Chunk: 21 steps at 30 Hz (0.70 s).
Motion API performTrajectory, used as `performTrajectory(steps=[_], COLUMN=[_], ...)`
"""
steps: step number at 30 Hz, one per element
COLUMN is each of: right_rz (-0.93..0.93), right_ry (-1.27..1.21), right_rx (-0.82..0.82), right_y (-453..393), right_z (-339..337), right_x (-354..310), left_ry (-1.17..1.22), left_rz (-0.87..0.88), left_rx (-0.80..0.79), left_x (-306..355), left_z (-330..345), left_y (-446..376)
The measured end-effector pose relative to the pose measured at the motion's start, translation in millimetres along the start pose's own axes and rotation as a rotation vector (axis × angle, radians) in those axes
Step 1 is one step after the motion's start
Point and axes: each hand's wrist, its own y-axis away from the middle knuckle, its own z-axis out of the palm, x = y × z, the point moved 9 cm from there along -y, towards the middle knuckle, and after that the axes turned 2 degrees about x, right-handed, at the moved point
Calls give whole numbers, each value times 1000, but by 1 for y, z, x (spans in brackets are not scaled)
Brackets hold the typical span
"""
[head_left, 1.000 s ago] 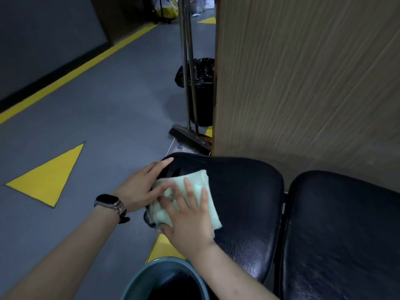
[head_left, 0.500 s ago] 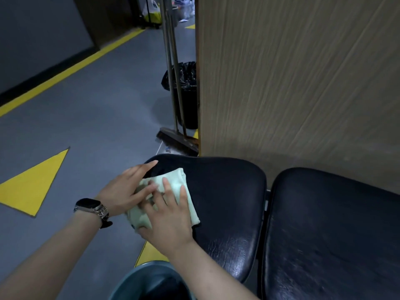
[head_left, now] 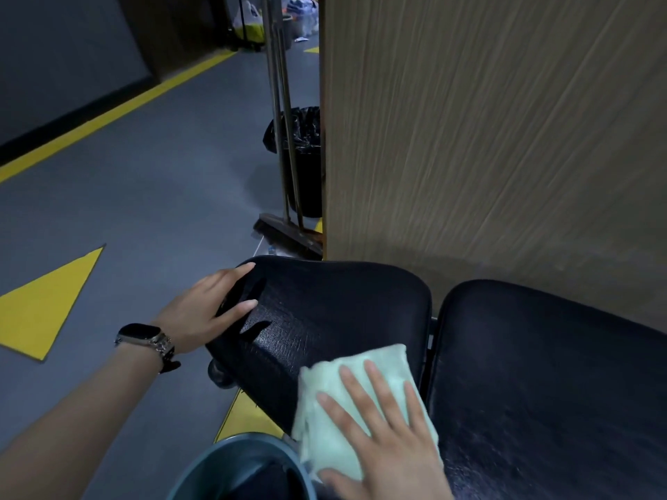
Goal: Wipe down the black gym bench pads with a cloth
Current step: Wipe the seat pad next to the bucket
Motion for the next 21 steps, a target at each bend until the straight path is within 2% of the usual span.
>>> performTrajectory(steps=[5,11,13,17,21], right_rz=[5,-98,-114,-89,-84], right_ry=[106,70,25,25,9], right_rx=[-2,49,0,-201,-197], right_y=[19,-7,-24,-76,-128], right_z=[4,10,19,29,37], right_x=[12,-34,-51,-76,-83], left_ry=[10,58,72,98,117], left_rz=[-2,-13,-24,-15,-32], left_rx=[4,30,32,47,48], left_x=[-2,-1,-1,-2,-9], left_z=[0,-2,-2,-2,-2], left_y=[0,-2,-2,1,5])
